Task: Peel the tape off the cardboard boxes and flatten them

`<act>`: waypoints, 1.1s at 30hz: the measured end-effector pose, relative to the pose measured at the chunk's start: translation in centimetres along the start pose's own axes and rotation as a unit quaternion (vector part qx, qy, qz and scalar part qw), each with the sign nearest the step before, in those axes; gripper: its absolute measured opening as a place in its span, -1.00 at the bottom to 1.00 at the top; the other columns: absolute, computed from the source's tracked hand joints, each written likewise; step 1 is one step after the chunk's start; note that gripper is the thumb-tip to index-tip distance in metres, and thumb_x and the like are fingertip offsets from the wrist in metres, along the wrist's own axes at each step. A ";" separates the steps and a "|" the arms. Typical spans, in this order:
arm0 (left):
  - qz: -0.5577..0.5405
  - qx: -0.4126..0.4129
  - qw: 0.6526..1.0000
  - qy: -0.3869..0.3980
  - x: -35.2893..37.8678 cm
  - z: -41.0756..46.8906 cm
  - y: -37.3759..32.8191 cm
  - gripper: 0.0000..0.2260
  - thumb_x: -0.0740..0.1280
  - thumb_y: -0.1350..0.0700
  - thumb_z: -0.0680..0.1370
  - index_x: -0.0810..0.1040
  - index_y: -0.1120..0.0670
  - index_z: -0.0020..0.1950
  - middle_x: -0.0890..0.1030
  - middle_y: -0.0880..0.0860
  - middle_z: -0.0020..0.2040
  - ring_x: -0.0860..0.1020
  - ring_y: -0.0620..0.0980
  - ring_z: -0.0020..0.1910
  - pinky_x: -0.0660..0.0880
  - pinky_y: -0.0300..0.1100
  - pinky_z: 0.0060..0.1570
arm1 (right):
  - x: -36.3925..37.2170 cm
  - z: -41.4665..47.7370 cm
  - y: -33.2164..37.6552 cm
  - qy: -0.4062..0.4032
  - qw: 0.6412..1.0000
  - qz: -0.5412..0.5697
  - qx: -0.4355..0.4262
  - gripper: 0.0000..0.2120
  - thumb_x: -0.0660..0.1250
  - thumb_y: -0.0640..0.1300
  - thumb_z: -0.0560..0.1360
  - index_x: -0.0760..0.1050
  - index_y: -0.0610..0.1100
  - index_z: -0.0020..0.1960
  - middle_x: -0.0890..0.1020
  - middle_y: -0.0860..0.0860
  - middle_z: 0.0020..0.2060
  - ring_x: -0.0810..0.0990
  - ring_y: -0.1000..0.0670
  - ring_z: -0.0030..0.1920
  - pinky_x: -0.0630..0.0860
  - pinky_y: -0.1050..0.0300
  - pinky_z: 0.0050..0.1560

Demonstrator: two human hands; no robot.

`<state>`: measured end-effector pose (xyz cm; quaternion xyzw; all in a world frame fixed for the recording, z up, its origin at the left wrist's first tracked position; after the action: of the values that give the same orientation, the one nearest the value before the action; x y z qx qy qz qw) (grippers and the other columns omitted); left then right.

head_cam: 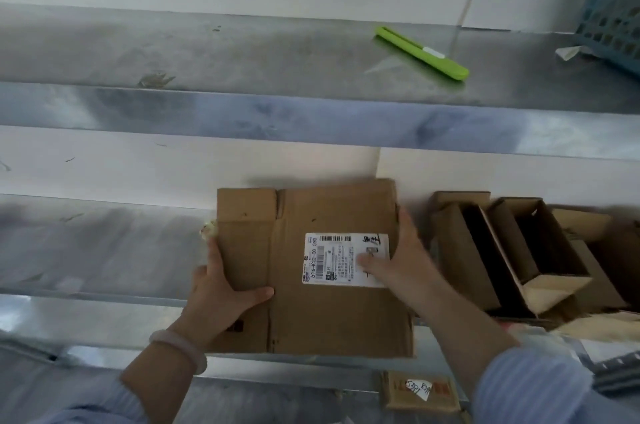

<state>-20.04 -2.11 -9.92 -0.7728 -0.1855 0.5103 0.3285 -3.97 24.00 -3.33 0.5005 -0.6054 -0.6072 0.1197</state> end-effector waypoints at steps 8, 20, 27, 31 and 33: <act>0.290 0.043 0.950 0.106 4.8 -1.2 2.5 -0.12 0.21 -0.49 0.36 -0.02 -0.15 0.55 -0.10 0.04 0.53 0.08 0.20 0.49 0.18 0.10 0.44 | 4.3 0.1 -8.8 0.053 0.970 -0.195 0.132 -0.02 0.40 0.08 0.49 -0.26 0.01 0.59 0.14 -0.10 0.47 0.29 -0.11 0.43 0.33 0.02 0.36; 0.377 0.223 0.898 0.046 8.8 4.3 -2.6 -0.17 -0.13 -0.42 0.36 0.08 -0.01 0.54 0.10 0.12 0.50 0.06 0.16 0.50 -0.03 0.02 0.48 | 8.1 5.0 -9.2 0.109 0.892 -0.433 -0.069 -0.32 0.05 0.30 0.56 -0.19 0.22 0.56 -0.25 -0.02 0.57 -0.30 -0.09 0.55 -0.26 -0.15 0.53; 0.380 0.251 0.890 0.018 9.8 6.4 -1.7 -0.21 -0.10 -0.54 0.36 -0.12 -0.28 0.54 -0.09 0.05 0.59 -0.05 0.09 0.55 -0.11 0.07 0.49 | 9.1 6.6 -9.3 0.067 0.867 -0.481 -0.106 -0.19 -0.13 0.52 0.40 -0.31 0.26 0.52 -0.26 -0.06 0.56 -0.33 -0.12 0.54 -0.33 -0.17 0.50; 0.362 0.232 0.903 0.002 9.3 6.8 -2.2 -0.20 -0.07 -0.58 0.32 0.05 -0.30 0.51 0.03 0.02 0.58 0.02 0.08 0.54 -0.04 0.06 0.49 | 9.1 7.1 -9.6 0.070 0.870 -0.475 -0.111 -0.18 -0.11 0.53 0.38 -0.26 0.25 0.53 -0.22 -0.07 0.57 -0.31 -0.12 0.54 -0.30 -0.19 0.50; 0.361 0.227 0.904 0.000 9.4 6.8 -2.3 -0.21 -0.06 -0.58 0.32 0.08 -0.30 0.50 0.05 0.02 0.58 0.04 0.09 0.53 -0.03 0.06 0.49 | 9.1 7.3 -9.7 0.075 0.871 -0.471 -0.115 -0.18 -0.13 0.53 0.38 -0.26 0.25 0.53 -0.24 -0.06 0.57 -0.33 -0.10 0.54 -0.30 -0.18 0.51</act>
<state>-22.29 7.53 -16.40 -0.6913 0.2275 0.6221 0.2886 -9.26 23.99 -17.56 0.7531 -0.2127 -0.6176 -0.0789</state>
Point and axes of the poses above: each hand's wrist, its own z-axis towards the middle knuckle, its own x-axis out of the palm, y = z × x, the point moved 8 cm from there along z, towards the middle knuckle
